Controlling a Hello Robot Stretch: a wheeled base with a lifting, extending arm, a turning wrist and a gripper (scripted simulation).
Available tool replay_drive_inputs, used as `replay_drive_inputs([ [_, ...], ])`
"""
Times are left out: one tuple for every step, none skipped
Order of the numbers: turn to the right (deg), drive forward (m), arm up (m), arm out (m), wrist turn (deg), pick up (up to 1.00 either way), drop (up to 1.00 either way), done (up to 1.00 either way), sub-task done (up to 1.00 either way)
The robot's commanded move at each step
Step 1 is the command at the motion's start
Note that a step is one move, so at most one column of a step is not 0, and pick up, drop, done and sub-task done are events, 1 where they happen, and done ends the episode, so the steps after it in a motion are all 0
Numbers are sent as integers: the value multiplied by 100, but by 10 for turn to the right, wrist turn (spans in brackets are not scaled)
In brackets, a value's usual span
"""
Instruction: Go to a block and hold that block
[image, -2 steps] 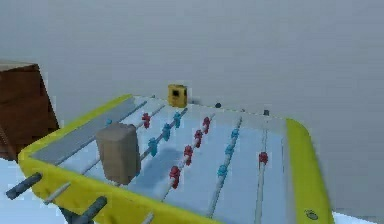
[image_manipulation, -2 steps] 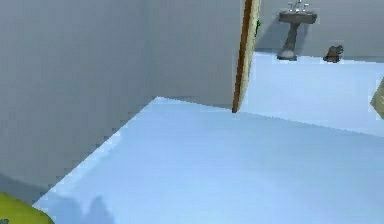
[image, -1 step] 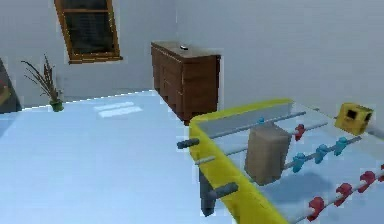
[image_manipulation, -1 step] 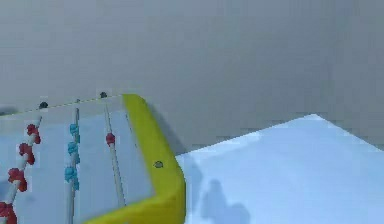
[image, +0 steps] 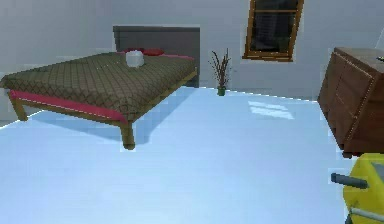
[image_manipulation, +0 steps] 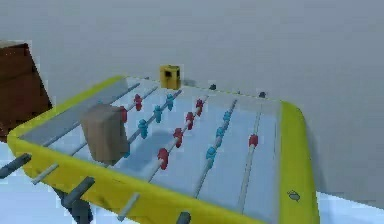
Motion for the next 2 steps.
replay_drive_inputs([
  [-180,0,0,0,0,0,0,0,0],
  [0,0,50,0,0,0,0,0,0],
])
